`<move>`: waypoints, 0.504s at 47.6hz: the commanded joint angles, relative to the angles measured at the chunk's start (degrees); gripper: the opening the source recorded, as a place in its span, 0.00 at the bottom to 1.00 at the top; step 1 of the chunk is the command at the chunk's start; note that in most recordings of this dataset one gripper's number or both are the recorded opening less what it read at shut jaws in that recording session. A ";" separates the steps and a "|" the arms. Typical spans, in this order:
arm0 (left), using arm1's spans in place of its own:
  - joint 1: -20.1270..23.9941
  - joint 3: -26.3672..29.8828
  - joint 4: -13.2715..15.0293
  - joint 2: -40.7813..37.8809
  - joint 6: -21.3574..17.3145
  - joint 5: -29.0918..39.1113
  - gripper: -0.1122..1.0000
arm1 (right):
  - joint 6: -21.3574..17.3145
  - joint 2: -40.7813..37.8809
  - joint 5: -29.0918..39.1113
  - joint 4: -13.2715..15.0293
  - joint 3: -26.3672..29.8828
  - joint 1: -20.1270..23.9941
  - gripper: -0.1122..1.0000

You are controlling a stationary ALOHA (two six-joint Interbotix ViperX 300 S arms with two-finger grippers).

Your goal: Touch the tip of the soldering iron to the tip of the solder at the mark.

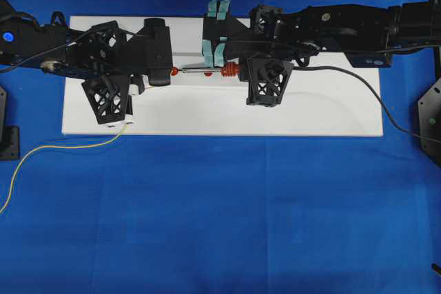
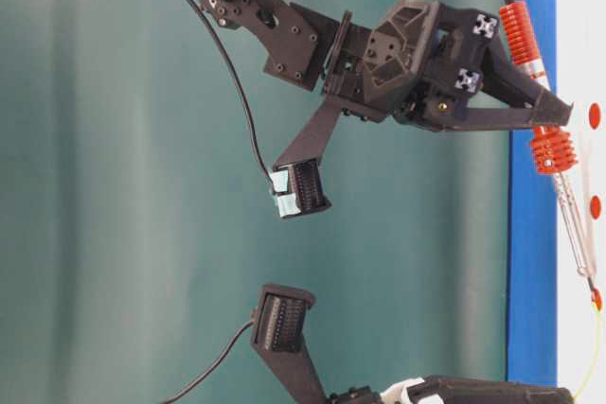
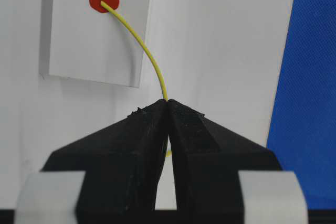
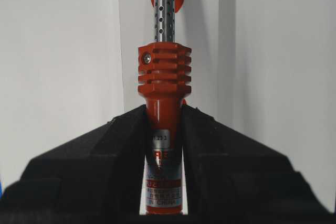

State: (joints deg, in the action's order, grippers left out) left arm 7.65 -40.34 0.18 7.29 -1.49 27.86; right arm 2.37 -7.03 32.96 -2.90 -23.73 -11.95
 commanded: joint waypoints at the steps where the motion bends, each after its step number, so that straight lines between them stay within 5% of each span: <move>1: 0.00 0.97 -0.09 0.62 -0.09 -0.35 0.12 | -0.09 0.79 -0.26 0.00 1.41 0.00 0.16; 24: -0.44 -0.70 -0.09 9.23 0.26 3.34 0.12 | -0.09 0.79 -0.35 0.18 1.41 0.00 0.16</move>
State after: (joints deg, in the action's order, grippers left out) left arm 7.29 -41.22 0.18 13.89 -1.32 31.11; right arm 2.37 -7.03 32.87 -2.90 -23.73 -11.95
